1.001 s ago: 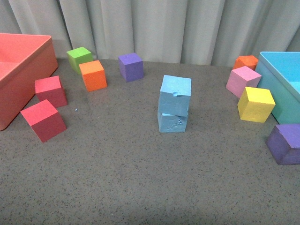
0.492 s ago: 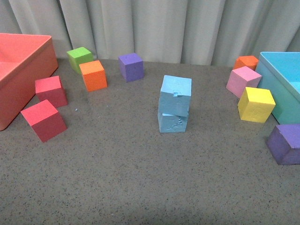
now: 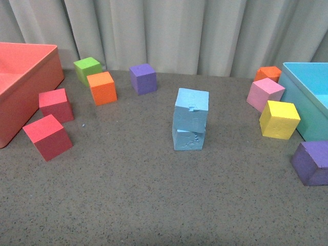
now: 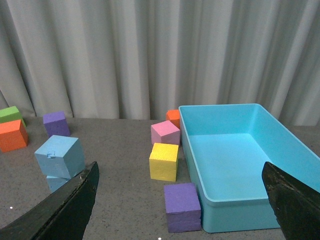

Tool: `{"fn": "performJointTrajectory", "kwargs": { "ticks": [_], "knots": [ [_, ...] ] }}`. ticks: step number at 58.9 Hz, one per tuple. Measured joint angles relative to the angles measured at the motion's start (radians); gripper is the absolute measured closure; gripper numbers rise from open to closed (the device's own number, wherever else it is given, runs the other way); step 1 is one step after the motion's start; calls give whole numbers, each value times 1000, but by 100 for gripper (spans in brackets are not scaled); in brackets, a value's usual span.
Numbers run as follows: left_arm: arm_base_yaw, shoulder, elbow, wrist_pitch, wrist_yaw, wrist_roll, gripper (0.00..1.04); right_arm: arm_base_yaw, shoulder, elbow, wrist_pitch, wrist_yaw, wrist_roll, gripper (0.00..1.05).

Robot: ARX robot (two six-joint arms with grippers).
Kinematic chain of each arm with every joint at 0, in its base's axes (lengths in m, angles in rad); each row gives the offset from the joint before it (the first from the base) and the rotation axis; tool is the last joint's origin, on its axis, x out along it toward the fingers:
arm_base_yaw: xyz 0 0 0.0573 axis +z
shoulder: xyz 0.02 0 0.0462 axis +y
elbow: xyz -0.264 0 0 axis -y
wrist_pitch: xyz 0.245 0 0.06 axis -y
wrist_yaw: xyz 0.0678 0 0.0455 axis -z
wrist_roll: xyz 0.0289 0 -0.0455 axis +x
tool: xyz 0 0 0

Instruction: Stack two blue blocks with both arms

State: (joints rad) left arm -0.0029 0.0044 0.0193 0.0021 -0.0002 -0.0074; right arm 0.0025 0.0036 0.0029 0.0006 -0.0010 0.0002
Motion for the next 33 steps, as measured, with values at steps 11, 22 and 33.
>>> {"fn": "performJointTrajectory", "kwargs": {
  "ticks": [11, 22, 33],
  "knots": [
    [0, 0, 0, 0, 0, 0, 24, 0, 0, 0, 0, 0, 0, 10],
    [0, 0, 0, 0, 0, 2, 7, 0, 0, 0, 0, 0, 0, 10],
    [0, 0, 0, 0, 0, 2, 7, 0, 0, 0, 0, 0, 0, 10]
  ]
}}
